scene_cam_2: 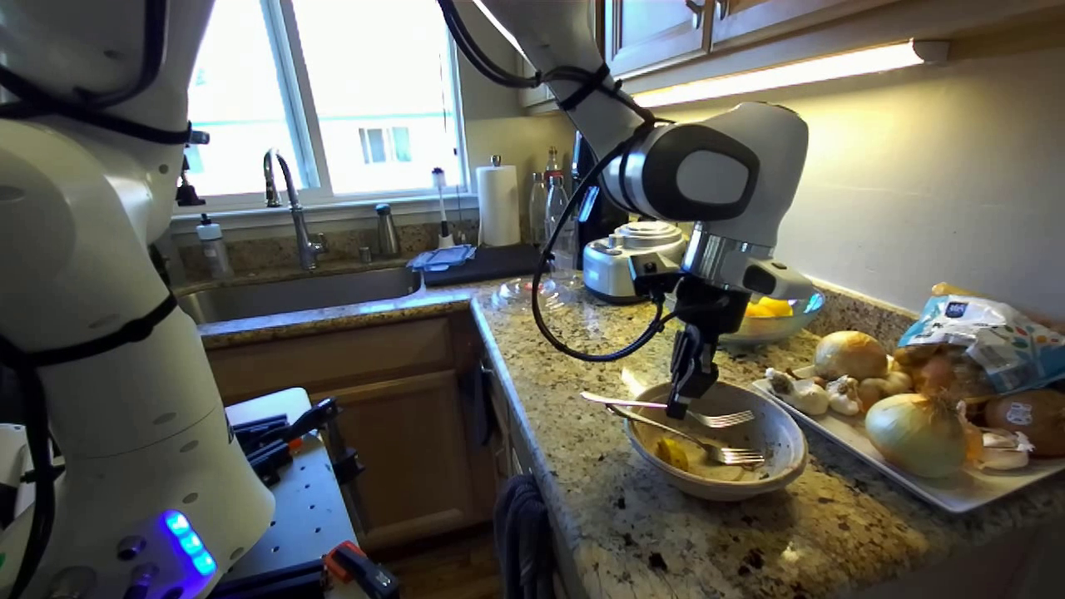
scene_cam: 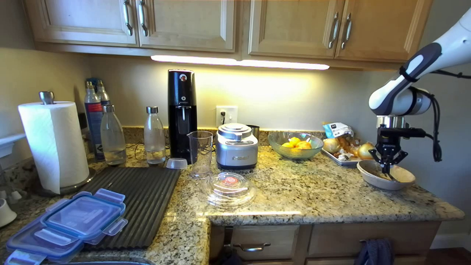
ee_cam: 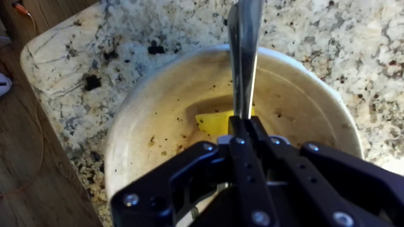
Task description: Put the bowl on the left inside the bowl on the right then place the forks inside it
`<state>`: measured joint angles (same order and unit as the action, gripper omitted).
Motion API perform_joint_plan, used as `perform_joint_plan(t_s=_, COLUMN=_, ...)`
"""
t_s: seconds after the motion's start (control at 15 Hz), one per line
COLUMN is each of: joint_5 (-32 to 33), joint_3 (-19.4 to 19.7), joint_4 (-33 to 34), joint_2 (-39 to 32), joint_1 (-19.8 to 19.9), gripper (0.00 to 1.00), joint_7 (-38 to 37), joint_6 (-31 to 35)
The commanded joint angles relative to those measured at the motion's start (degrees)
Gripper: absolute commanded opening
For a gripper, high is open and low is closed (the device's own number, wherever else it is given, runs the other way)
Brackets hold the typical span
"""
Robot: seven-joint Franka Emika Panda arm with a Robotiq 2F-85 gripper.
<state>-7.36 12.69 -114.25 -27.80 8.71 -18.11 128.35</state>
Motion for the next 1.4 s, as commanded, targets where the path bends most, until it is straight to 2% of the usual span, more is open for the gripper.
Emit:
perform_joint_plan(t_s=0.0, joint_5=-1.7, joint_3=-0.93, joint_4=2.38, joint_2=-1.8, joint_1=1.32, gripper=0.07, joint_7=0.28, joint_6=-2.78)
perform_joint_plan(t_s=0.2, joint_5=-2.12, joint_3=-1.06, joint_4=3.68, joint_2=-2.86, joint_1=1.29, gripper=0.07, joint_7=0.15, joint_6=-3.72)
perform_joint_plan(t_s=0.33, joint_5=-2.22, joint_3=-1.02, joint_4=4.32, joint_2=-3.0, joint_1=1.2, gripper=0.34, joint_7=-0.17, joint_6=-4.87)
perform_joint_plan(t_s=0.67, joint_5=-1.01, joint_3=-0.54, joint_4=4.09, joint_2=-0.9, joint_1=0.16, gripper=0.65, joint_7=-1.05, joint_6=-5.73)
perform_joint_plan(t_s=1.0, joint_5=1.47, joint_3=-0.65, joint_4=0.42, joint_2=3.77, joint_1=-2.58, gripper=0.97, joint_7=-1.45, joint_6=-2.41)
perform_joint_plan(t_s=1.33, joint_5=8.14, joint_3=-1.5, joint_4=-7.0, joint_2=11.4, joint_1=-7.54, gripper=1.0, joint_7=-1.8, joint_6=6.49)
